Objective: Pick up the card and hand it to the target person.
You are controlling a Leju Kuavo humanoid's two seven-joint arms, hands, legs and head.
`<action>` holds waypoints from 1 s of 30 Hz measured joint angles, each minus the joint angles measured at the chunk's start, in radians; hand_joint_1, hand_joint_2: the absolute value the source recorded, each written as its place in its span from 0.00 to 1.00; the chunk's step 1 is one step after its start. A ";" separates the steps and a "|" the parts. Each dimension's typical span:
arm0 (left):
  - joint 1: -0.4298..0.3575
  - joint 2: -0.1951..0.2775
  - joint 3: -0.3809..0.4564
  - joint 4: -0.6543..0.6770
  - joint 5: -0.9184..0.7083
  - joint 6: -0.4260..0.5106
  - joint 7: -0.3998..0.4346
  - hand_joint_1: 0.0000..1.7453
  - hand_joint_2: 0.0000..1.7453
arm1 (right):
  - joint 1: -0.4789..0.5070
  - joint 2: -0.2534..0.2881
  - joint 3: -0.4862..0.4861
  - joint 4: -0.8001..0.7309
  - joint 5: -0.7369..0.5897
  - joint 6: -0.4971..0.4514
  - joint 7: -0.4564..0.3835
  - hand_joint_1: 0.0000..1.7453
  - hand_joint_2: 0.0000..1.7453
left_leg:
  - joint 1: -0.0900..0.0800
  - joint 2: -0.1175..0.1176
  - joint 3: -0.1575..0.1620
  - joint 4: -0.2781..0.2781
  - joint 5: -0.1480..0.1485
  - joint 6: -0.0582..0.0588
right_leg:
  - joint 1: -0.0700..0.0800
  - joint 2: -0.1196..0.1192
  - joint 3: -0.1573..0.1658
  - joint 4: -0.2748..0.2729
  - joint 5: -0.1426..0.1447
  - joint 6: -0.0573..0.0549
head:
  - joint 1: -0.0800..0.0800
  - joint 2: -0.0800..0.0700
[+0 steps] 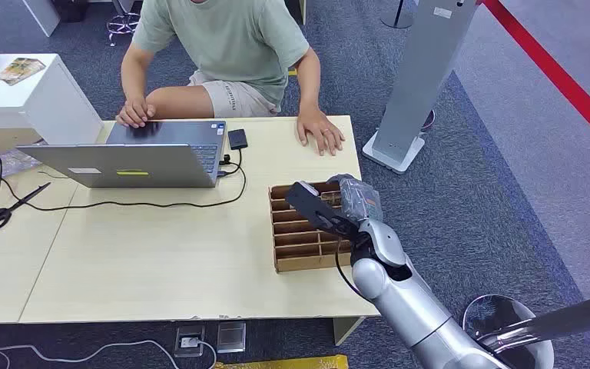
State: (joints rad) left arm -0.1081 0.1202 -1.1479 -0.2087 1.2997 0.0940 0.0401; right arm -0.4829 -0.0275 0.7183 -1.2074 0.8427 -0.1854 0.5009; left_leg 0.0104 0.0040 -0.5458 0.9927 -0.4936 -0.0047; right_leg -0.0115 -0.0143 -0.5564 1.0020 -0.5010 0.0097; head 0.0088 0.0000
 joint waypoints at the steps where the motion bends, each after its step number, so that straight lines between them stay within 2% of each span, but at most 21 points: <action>1: 0.000 0.000 0.000 0.000 0.000 0.000 0.000 0.00 0.00 | 0.001 0.000 0.000 0.000 0.000 0.000 0.000 0.44 1.00 | 0.000 0.000 0.000 0.000 0.000 0.000 | 0.000 0.000 0.000 0.000 0.000 0.000 | 0.000 0.000; 15: 0.000 0.000 0.000 0.000 0.000 -0.001 0.000 0.00 0.00 | 0.002 -0.001 0.008 0.012 -0.003 -0.002 -0.008 0.53 1.00 | 0.000 0.000 0.000 0.000 0.000 0.000 | 0.000 0.000 0.000 0.000 0.000 0.000 | 0.000 0.000; 20: 0.000 0.000 0.000 0.000 0.000 -0.001 0.000 0.00 0.00 | 0.002 -0.001 0.009 0.016 -0.003 -0.003 -0.009 0.82 1.00 | 0.000 0.000 0.000 0.000 0.000 0.000 | 0.000 0.000 0.000 0.000 0.000 0.000 | 0.000 0.000; 23: 0.000 0.000 0.000 0.000 0.001 -0.001 0.001 0.00 0.00 | 0.001 0.000 0.009 0.019 -0.004 -0.003 -0.013 0.95 1.00 | 0.000 0.000 0.000 0.000 0.000 0.000 | 0.000 0.000 0.000 0.000 0.000 0.000 | 0.000 0.000; 25: 0.000 0.000 0.000 0.000 0.002 0.000 0.001 0.00 0.00 | -0.001 0.001 0.010 0.020 -0.006 -0.003 -0.019 1.00 1.00 | 0.000 0.000 0.000 0.000 0.000 0.000 | 0.000 0.000 0.000 0.000 0.000 0.000 | 0.000 0.000; 30: 0.000 0.000 0.001 0.000 0.006 0.003 0.005 0.00 0.00 | -0.006 0.008 0.012 0.027 -0.012 -0.004 -0.032 1.00 1.00 | 0.000 0.000 0.000 0.000 0.000 0.000 | 0.000 0.000 0.000 0.000 0.000 0.000 | 0.000 0.000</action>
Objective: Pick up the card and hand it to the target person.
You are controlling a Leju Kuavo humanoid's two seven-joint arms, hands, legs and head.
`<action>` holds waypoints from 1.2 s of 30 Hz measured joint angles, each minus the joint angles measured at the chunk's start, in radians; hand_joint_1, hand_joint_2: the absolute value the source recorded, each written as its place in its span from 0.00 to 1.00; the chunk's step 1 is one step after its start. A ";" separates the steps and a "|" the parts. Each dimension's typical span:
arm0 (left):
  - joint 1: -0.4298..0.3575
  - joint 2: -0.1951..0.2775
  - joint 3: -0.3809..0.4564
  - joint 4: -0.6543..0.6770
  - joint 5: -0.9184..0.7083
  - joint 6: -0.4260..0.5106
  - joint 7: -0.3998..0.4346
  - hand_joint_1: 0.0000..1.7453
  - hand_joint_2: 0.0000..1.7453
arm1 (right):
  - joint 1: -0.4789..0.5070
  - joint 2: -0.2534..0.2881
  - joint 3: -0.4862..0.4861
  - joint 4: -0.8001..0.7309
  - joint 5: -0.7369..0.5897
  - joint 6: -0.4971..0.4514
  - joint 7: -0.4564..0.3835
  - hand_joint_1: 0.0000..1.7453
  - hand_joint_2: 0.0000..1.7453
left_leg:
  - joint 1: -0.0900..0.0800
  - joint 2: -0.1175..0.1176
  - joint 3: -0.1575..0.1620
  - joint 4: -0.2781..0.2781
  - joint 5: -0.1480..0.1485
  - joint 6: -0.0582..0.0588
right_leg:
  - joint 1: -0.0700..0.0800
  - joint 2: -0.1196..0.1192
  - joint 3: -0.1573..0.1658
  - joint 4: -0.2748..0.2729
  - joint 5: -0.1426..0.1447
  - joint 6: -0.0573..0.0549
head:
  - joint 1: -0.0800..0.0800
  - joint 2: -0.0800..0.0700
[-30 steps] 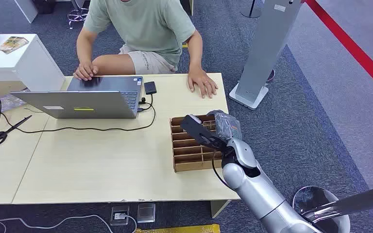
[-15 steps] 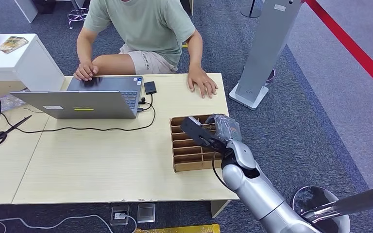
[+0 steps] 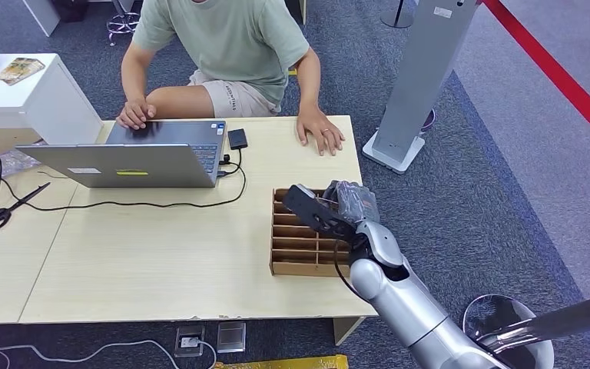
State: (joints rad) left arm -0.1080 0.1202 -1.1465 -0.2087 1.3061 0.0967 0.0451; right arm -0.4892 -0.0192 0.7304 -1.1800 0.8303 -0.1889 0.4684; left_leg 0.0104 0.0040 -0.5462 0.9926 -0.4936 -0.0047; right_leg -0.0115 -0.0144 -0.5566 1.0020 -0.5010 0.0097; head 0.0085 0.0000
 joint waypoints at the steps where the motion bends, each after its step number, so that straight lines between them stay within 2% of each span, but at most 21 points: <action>1: 0.000 0.000 0.000 0.000 0.000 0.001 0.000 0.00 0.00 | 0.000 0.001 0.001 0.001 -0.001 0.000 -0.002 1.00 1.00 | 0.000 0.000 0.000 0.000 0.000 0.000 | 0.000 0.000 0.000 0.000 0.000 0.000 | 0.000 0.000; 8: 0.000 0.000 0.000 0.000 -0.003 0.016 -0.008 0.00 0.00 | 0.002 0.007 0.006 0.006 0.012 -0.027 -0.015 1.00 1.00 | 0.000 0.000 0.000 0.000 0.000 0.000 | 0.000 0.000 0.000 0.000 0.000 0.000 | 0.001 0.000; 12: 0.000 0.000 0.000 0.000 -0.007 0.018 -0.018 0.00 0.00 | 0.010 0.006 0.008 0.003 0.056 -0.086 -0.044 1.00 1.00 | 0.000 0.000 0.000 0.000 0.000 0.000 | 0.000 0.000 0.000 0.000 0.000 0.000 | 0.001 0.000; 14: 0.000 0.000 0.000 0.000 -0.011 0.018 -0.022 0.00 0.00 | 0.020 0.004 0.008 -0.007 0.109 -0.166 -0.092 1.00 1.00 | 0.000 0.000 0.000 0.000 0.000 0.000 | 0.000 0.000 0.000 0.000 0.000 0.000 | 0.000 0.000; 16: 0.001 0.000 0.000 0.000 -0.015 0.018 -0.026 0.00 0.00 | 0.045 -0.002 0.000 -0.041 0.197 -0.321 -0.183 1.00 1.00 | 0.000 0.000 0.000 0.000 0.000 0.000 | 0.000 0.000 -0.001 0.000 0.000 0.000 | 0.001 0.000; 18: 0.002 0.000 0.000 0.000 -0.018 0.018 -0.028 0.00 0.00 | 0.070 -0.009 -0.011 -0.078 0.259 -0.437 -0.256 1.00 1.00 | 0.000 0.000 0.000 0.000 0.000 0.000 | 0.000 0.001 -0.001 0.000 0.000 0.000 | 0.001 0.000; 22: 0.002 0.000 0.000 0.000 -0.016 0.024 -0.028 0.00 0.00 | 0.112 -0.008 -0.031 -0.126 0.302 -0.493 -0.354 1.00 1.00 | 0.000 0.000 0.000 0.000 0.000 0.000 | 0.000 0.001 0.000 0.000 0.000 0.000 | 0.001 0.000; 25: 0.002 0.000 0.000 0.000 -0.014 0.030 -0.028 0.00 0.00 | 0.144 0.005 -0.064 -0.163 0.318 -0.503 -0.441 1.00 1.00 | 0.000 0.000 0.000 0.000 0.000 0.000 | 0.000 0.001 0.000 0.000 0.000 0.000 | 0.000 0.000; 27: 0.002 0.000 0.000 0.000 -0.013 0.032 -0.028 0.00 0.00 | 0.156 0.015 -0.082 -0.176 0.298 -0.503 -0.457 1.00 1.00 | 0.000 0.000 0.000 0.000 0.000 0.000 | 0.000 0.001 0.000 0.000 0.000 0.000 | 0.000 0.000; 31: 0.002 0.000 0.000 0.000 -0.012 0.031 -0.028 0.00 0.00 | 0.137 0.018 -0.085 -0.158 0.211 -0.459 -0.391 1.00 1.00 | 0.000 0.001 0.000 0.000 0.000 0.000 | 0.000 0.001 0.000 0.000 0.000 0.000 | 0.001 0.000; 36: 0.000 0.000 0.000 0.000 -0.020 0.022 -0.022 0.00 0.00 | 0.018 0.039 -0.070 -0.043 0.055 -0.219 -0.249 1.00 1.00 | 0.000 0.000 0.000 0.000 0.000 0.000 | 0.000 0.000 0.000 0.000 0.000 0.000 | 0.002 0.000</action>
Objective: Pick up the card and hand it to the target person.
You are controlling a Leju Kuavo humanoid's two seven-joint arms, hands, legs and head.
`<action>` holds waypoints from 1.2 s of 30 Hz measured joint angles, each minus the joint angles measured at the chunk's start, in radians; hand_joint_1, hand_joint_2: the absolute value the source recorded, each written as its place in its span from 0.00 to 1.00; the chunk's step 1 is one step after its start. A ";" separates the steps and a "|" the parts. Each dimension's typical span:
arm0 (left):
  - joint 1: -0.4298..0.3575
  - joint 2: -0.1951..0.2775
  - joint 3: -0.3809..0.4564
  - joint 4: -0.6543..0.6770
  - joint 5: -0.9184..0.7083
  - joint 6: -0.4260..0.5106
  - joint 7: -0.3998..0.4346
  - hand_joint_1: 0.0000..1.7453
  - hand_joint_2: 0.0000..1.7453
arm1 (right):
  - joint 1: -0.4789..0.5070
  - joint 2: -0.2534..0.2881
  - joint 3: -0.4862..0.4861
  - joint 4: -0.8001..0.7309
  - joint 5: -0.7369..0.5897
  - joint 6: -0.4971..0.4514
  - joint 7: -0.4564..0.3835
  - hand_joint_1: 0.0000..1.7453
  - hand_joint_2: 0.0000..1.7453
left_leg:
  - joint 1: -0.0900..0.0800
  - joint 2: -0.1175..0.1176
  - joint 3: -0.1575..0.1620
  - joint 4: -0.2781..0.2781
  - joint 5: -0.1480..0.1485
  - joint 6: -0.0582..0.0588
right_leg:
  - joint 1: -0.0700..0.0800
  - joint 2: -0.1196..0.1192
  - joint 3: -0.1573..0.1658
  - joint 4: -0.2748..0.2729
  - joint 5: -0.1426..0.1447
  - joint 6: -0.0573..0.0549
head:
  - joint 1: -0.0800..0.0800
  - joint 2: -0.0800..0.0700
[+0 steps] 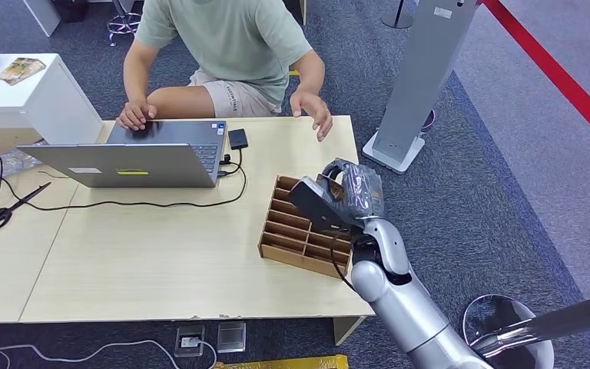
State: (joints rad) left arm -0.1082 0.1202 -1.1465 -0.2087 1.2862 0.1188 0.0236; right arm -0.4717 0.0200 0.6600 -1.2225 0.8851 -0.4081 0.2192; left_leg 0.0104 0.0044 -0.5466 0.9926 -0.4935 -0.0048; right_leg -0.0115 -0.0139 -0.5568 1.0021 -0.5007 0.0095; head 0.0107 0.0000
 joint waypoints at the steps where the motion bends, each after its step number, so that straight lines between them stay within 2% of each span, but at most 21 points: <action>1: 0.000 0.000 0.000 0.000 -0.002 -0.002 -0.001 0.00 0.00 | -0.032 0.008 0.006 0.029 -0.021 0.017 0.008 1.00 1.00 | 0.000 0.000 0.000 0.000 0.000 0.000 | 0.000 0.000 0.000 0.000 0.000 0.000 | -0.001 0.000; 11: -0.002 0.000 -0.001 0.000 -0.003 -0.004 -0.009 0.00 0.00 | -0.315 0.080 0.043 0.372 -0.121 0.018 -0.009 1.00 1.00 | 0.000 -0.001 -0.001 0.000 0.000 0.000 | 0.000 -0.001 -0.001 0.001 0.000 0.000 | -0.002 0.000; 20: -0.002 0.000 -0.002 0.000 -0.003 -0.008 -0.006 0.00 0.00 | -0.363 0.105 0.063 0.539 -0.120 -0.019 -0.027 1.00 1.00 | 0.000 -0.001 0.000 0.000 0.000 0.000 | 0.000 -0.001 0.000 0.000 0.000 0.000 | -0.001 0.000; 24: -0.002 0.000 -0.002 0.000 -0.003 -0.012 -0.006 0.00 0.00 | -0.364 0.105 0.068 0.568 -0.111 -0.030 -0.022 0.00 1.00 | 0.000 -0.001 0.000 0.000 0.000 0.000 | 0.000 -0.001 0.000 0.000 0.000 0.000 | -0.002 0.000; 36: -0.002 0.000 -0.006 0.000 -0.006 -0.016 -0.019 0.00 0.00 | -0.361 0.097 0.071 0.591 -0.096 -0.070 -0.016 0.00 1.00 | 0.000 -0.001 0.000 0.000 0.000 0.000 | 0.000 -0.001 0.000 0.000 0.000 0.000 | -0.002 0.000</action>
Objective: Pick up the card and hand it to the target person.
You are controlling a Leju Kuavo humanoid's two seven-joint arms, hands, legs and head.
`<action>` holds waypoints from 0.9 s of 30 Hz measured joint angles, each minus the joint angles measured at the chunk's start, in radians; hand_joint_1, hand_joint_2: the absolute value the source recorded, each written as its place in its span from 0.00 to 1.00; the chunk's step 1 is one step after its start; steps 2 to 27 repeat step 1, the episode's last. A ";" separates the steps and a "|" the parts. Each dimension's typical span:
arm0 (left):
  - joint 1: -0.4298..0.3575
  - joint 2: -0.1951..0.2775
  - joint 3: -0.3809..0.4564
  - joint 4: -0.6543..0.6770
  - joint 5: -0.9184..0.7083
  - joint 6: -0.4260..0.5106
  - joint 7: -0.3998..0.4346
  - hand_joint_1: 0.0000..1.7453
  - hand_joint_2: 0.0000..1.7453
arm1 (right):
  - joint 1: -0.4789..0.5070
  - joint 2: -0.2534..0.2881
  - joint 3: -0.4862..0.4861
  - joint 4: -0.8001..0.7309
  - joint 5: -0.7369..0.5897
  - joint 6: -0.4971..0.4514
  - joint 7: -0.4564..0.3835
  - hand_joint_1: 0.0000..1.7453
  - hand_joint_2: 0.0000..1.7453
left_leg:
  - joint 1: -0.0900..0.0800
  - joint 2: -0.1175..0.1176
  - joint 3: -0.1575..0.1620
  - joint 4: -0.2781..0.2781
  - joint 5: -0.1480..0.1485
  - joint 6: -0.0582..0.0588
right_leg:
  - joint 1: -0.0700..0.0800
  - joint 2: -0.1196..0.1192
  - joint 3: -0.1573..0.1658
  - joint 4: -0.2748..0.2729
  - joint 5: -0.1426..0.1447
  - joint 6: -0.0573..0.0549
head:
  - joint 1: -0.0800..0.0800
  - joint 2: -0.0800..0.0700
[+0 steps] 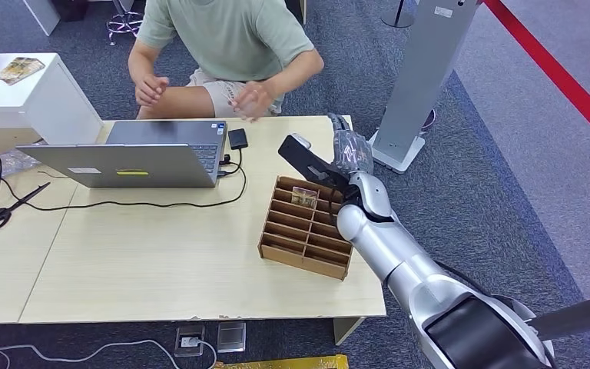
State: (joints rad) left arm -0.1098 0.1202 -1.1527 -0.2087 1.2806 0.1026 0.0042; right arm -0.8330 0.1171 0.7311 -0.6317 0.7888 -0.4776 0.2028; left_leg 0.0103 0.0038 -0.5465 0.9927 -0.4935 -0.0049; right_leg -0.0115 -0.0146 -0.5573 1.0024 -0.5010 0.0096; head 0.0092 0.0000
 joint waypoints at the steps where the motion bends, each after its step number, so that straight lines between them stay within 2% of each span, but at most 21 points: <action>1: 0.000 0.000 0.000 0.000 0.000 0.000 0.000 0.00 0.00 | 0.000 -0.001 0.000 0.000 0.000 -0.003 0.000 0.00 1.00 | 0.000 0.000 0.000 0.000 0.000 0.000 | 0.000 0.000 0.000 0.000 0.000 0.000 | 0.000 0.000; 27: 0.000 0.000 0.000 0.000 0.000 0.000 0.000 0.00 0.00 | 0.000 -0.001 0.000 0.000 0.000 -0.003 0.000 0.00 1.00 | 0.000 0.000 0.000 0.000 0.000 0.000 | 0.000 0.000 0.000 0.000 0.000 0.000 | 0.000 0.000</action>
